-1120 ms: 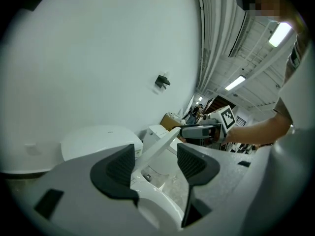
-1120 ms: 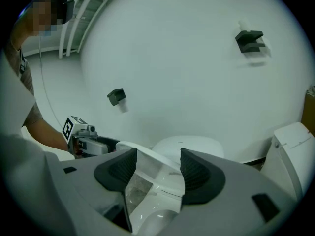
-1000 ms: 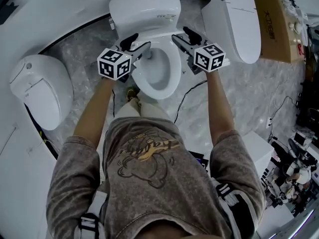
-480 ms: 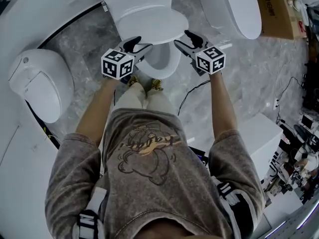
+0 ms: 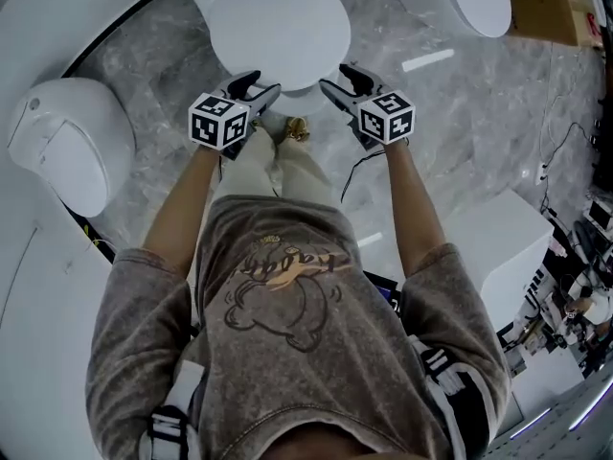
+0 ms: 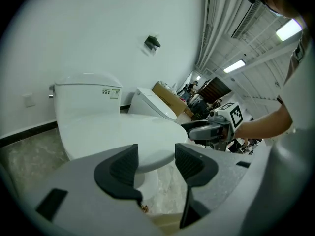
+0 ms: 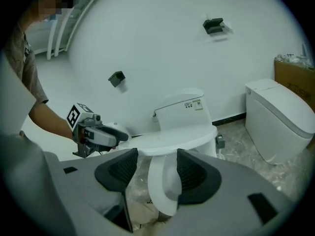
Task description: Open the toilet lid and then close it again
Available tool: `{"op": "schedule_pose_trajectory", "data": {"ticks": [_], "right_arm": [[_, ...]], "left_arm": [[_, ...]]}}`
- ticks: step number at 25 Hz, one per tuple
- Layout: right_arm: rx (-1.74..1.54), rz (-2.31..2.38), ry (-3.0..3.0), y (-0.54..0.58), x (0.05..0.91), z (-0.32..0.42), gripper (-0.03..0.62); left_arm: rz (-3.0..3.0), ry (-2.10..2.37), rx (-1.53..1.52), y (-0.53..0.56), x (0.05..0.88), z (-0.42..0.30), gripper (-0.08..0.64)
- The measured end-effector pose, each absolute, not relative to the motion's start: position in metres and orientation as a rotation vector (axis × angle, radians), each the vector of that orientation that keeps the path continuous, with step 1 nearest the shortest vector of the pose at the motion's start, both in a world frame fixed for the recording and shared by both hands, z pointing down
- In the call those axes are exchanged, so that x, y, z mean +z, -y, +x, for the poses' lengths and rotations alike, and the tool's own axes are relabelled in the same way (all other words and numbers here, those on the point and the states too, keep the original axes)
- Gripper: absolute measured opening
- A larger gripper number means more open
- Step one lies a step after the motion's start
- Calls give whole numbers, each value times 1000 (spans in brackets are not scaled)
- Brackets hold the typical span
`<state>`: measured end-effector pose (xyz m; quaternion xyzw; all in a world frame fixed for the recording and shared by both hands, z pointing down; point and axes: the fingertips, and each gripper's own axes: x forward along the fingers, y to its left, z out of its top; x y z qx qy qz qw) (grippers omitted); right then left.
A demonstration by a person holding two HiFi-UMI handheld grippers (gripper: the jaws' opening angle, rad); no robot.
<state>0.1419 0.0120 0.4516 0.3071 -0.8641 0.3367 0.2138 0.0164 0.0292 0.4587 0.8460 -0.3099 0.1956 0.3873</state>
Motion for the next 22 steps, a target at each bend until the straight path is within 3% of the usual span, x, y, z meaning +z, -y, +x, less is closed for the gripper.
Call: {"op": "schedule_pose_trajectory", "data": {"ticks": [7,22], "right_arm": [[965,888,2285,-54,501,154,230],[1017,923,2098,-109,613,167,175]], "left_arm": [[2112,775,641,-62,507,32,217],[2039,772,872,-97,614,38,52]]}}
